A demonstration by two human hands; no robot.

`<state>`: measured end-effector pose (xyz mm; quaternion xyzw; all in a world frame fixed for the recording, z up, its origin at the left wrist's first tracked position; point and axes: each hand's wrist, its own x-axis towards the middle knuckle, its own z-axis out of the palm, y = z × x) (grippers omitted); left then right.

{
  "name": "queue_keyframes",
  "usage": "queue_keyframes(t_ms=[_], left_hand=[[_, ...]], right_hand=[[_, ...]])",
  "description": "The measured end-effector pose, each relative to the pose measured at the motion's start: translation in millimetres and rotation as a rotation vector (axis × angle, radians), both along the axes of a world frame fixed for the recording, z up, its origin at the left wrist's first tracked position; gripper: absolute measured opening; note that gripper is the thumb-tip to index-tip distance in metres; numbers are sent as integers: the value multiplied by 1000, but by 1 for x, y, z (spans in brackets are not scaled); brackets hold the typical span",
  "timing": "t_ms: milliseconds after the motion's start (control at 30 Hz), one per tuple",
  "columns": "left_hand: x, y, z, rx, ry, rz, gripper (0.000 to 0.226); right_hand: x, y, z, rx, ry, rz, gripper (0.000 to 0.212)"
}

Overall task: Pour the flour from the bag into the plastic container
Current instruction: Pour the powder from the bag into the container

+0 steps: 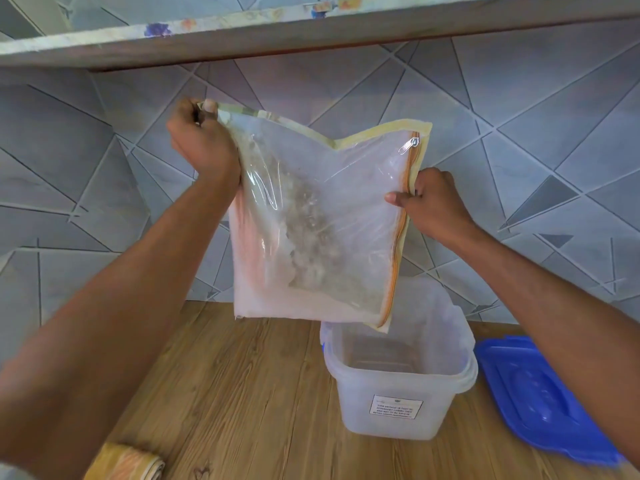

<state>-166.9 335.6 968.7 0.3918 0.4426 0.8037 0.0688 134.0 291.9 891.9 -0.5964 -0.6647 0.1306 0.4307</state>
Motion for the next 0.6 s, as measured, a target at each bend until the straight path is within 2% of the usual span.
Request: queue_keyframes(t_ms=[67, 133, 200, 300, 400, 467, 533, 600], left_hand=[[4, -4, 2, -6, 13, 17, 42], [8, -6, 1, -5, 41, 32, 41], [11, -8, -1, -6, 36, 34, 42], [10, -7, -3, 3, 22, 40, 42], [15, -11, 1, 20, 42, 32, 41], [16, -12, 3, 51, 49, 27, 42], [17, -11, 5, 73, 38, 9, 43], [19, -9, 6, 74, 36, -9, 43]], right_hand=[[4, -1, -2, -4, -13, 11, 22], [10, -1, -4, -40, -10, 86, 26], [15, -1, -9, -35, 32, 80, 17], [16, -4, -11, -40, 18, 83, 37], [19, -6, -11, -48, 36, 78, 34], [21, -4, -12, -61, 16, 61, 18], [23, -5, -12, -84, 25, 69, 28], [22, -7, -14, -66, 60, 29, 25]])
